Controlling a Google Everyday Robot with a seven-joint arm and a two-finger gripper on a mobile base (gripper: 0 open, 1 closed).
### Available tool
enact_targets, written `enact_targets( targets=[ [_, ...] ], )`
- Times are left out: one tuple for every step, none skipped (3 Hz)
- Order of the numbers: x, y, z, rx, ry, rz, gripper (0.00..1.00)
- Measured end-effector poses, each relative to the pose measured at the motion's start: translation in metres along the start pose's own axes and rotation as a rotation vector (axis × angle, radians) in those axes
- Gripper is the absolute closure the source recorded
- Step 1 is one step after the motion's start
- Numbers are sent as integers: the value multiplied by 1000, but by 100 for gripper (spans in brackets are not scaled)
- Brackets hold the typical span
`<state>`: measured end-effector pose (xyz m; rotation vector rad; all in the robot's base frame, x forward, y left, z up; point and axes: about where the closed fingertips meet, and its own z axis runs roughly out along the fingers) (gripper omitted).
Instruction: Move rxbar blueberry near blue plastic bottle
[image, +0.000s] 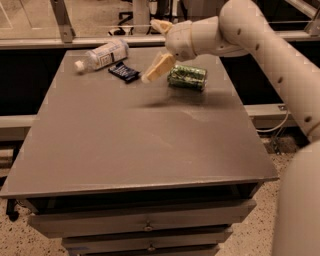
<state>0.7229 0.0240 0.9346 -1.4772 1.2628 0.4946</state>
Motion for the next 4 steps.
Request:
enact_targets(
  targets=[
    [-9, 14, -66, 103, -52, -23, 0],
    [-22, 33, -117, 202, -76, -40, 0],
    [4, 50, -152, 244, -40, -3, 0],
    [2, 49, -152, 246, -41, -6, 0]
  ],
)
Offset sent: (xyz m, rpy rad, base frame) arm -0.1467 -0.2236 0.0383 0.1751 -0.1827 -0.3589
